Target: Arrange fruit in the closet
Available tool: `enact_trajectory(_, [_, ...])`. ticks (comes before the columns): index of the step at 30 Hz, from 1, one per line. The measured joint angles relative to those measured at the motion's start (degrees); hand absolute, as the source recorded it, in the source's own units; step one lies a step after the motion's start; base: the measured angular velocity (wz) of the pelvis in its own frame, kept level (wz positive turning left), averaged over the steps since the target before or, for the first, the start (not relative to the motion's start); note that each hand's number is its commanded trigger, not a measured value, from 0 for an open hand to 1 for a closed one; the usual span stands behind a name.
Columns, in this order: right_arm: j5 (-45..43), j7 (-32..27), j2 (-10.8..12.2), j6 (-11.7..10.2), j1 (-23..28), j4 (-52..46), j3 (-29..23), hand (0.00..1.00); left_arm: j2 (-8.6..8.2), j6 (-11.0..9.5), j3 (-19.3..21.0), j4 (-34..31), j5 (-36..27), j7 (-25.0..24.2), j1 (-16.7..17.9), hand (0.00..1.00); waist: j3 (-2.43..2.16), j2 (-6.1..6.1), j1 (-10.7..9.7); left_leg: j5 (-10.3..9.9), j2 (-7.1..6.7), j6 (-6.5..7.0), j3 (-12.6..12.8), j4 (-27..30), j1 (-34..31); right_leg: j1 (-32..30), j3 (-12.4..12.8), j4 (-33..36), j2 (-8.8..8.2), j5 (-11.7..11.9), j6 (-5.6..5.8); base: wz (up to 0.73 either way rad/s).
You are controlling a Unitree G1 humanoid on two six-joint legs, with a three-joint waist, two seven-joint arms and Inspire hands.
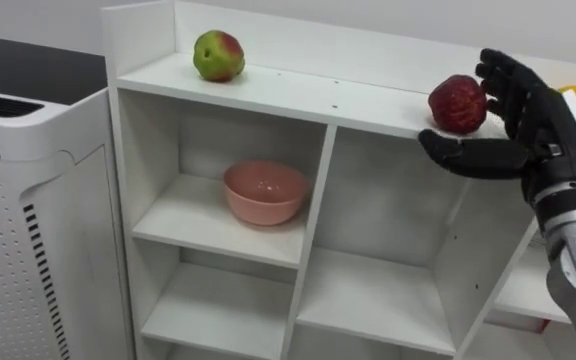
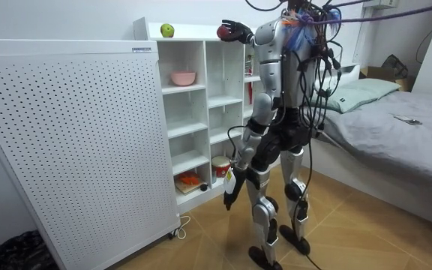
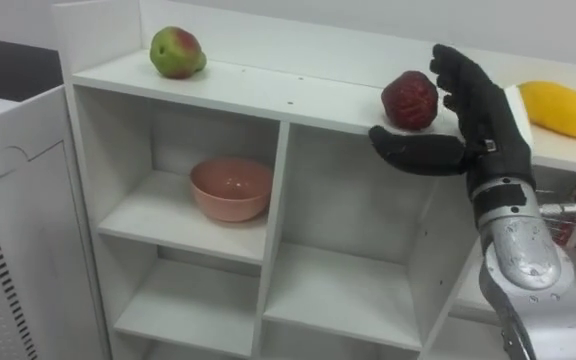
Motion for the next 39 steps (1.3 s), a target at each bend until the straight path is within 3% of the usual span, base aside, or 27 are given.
enact_trajectory(8, [0.28, 0.63, -0.35, 0.59, -3.22, 4.16, -0.16, 1.0, 0.82, 0.06, -0.02, 0.0, -0.17, -0.7, 0.49, 0.0, -0.06, -0.08, -0.04, 0.0, 0.12, -0.06, -0.2, 0.74, -0.8, -0.12, -1.6, 0.07, 0.01, 0.26, -0.42, 0.0])
enact_trajectory(15, [1.94, 0.71, -2.31, 0.68, -4.65, 5.82, -0.15, 1.0, 1.04, 0.13, -0.05, -0.48, -0.15, -0.97, 0.51, 0.0, -0.45, -0.65, 0.04, 0.0, 0.06, -0.06, -0.43, 0.74, -0.89, -0.17, -1.85, 0.03, -0.01, 0.26, -0.42, 0.07])
enact_trajectory(24, [2.0, 1.57, -2.26, 1.45, -4.84, 4.25, -0.09, 1.0, 1.12, 0.47, -0.06, -3.1, -0.13, -0.63, 0.29, 0.0, -0.34, -0.48, -0.16, 0.0, 0.04, -0.06, -0.37, 0.36, -0.68, -0.12, -1.67, -0.06, -0.03, 0.26, -0.42, 0.01])
enact_trajectory(26, [1.65, 2.32, -2.24, 2.5, -3.82, 0.62, 0.0, 1.0, 1.12, 0.44, -0.04, -3.21, -0.19, -0.17, -0.01, 0.0, -0.17, -0.24, -0.21, 0.0, 0.05, -0.06, -0.32, 0.39, -0.75, -0.21, -1.57, -0.06, -0.02, 0.26, -0.42, -0.03])
enact_trajectory(30, [0.68, 3.17, -2.07, 2.45, 1.12, -9.19, 0.17, 1.0, 1.08, -0.39, -0.19, -3.01, -0.05, 0.92, -0.46, 0.0, 0.03, 0.33, -0.45, 0.0, 0.03, -0.06, -0.28, 0.46, -0.66, -0.16, -1.17, -0.05, -0.02, 0.26, -0.42, -0.01])
enact_trajectory(39, [-1.1, 5.52, 2.38, 2.07, 12.63, -27.77, 0.36, 1.0, 0.9, -1.73, -0.25, -0.46, 0.04, 4.08, 0.73, 0.0, 0.02, 2.32, -0.45, 0.02, 0.22, -0.05, 1.26, 0.29, -0.2, -0.08, 0.21, 0.01, 0.05, 0.26, -0.42, -0.1])
